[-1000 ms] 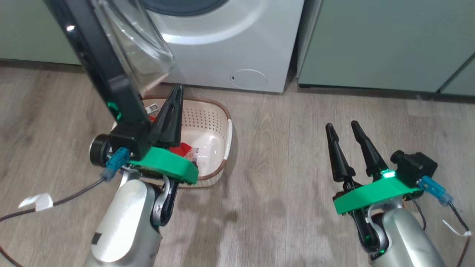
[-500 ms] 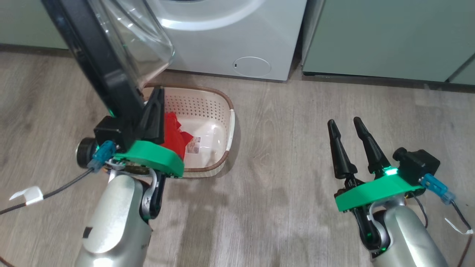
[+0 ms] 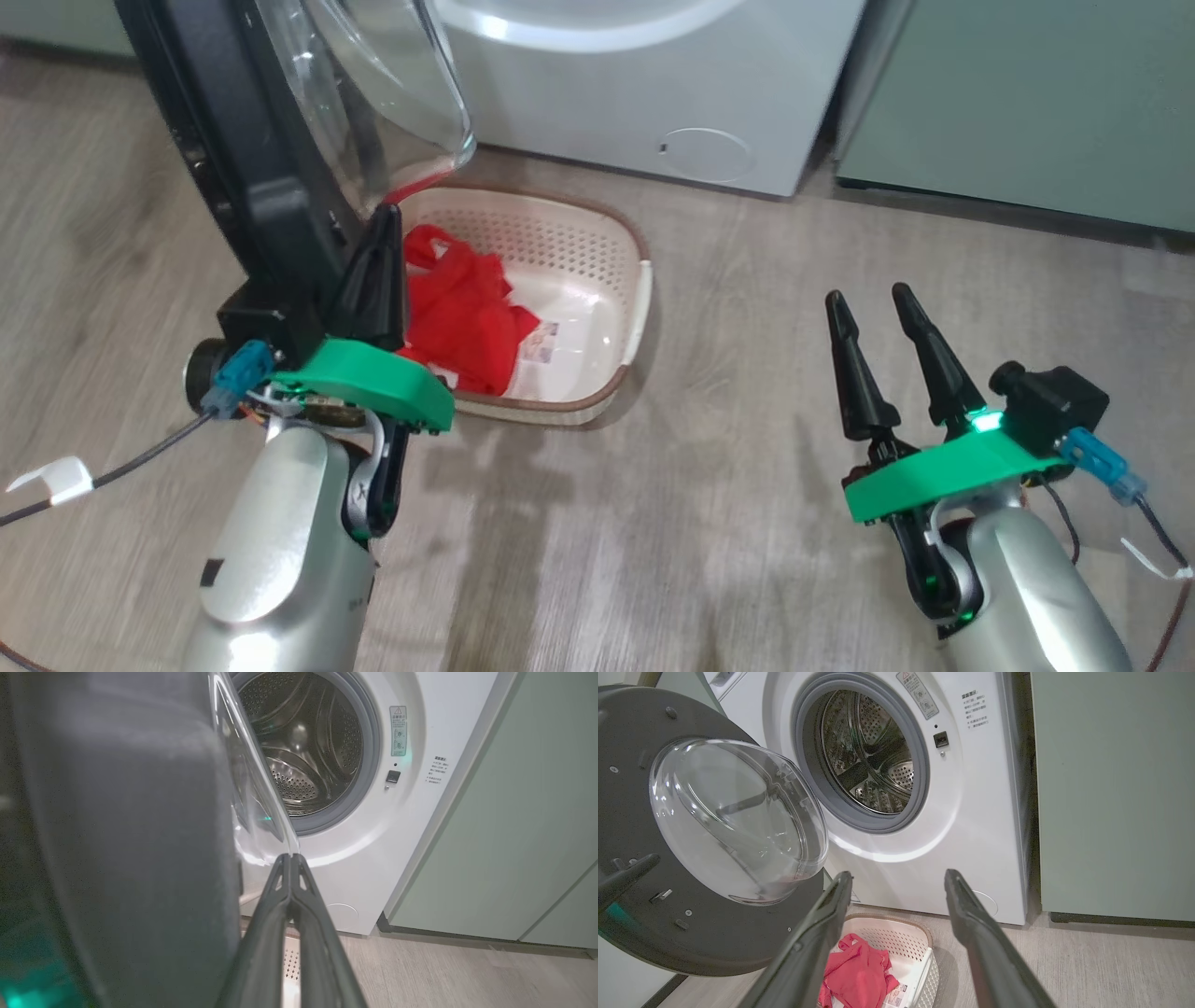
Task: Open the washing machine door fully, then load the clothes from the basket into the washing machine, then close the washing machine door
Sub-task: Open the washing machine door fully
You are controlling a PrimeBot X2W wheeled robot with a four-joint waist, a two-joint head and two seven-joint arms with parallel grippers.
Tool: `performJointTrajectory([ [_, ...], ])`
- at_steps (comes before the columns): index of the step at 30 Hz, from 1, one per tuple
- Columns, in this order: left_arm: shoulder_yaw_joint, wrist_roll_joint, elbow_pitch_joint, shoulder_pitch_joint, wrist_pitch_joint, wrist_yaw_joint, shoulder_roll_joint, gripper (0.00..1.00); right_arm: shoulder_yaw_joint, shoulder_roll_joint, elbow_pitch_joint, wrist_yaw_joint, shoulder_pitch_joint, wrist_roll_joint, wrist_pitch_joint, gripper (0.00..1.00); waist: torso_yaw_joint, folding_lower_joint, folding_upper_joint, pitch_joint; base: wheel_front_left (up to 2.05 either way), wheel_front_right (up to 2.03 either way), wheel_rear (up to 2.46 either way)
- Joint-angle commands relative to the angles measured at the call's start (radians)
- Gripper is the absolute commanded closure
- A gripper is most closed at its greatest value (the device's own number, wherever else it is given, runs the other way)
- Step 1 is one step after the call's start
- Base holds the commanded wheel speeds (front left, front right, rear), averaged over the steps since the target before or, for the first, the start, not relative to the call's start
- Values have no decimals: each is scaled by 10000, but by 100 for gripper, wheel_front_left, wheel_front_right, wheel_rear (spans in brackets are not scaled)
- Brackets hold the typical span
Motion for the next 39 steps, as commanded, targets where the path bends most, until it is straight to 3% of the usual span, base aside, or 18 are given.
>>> performJointTrajectory([
  [1, 434, -22, -265, -473, -48, 49, 194, 100, 250, -12, -310, 0, -343, -56, -91, 0, 178, -1, 0, 103, 0, 0, 0],
  [11, 803, 11, -290, -560, -48, -4, 194, 100, 387, -197, -189, 0, -435, -84, -92, 0, 1156, -1, 0, 381, 0, 0, 0],
  [22, 1643, 170, -209, -529, -48, -16, 194, 100, 413, -367, -139, 0, -450, -97, -92, 0, 1612, -1, 0, 539, 0, 0, 0],
  [39, 5296, 1100, 288, -1806, -48, -1231, 334, 100, 508, -870, -482, 0, -813, -339, 16, 0, 1671, -1, 0, 2094, 0, 0, 0],
])
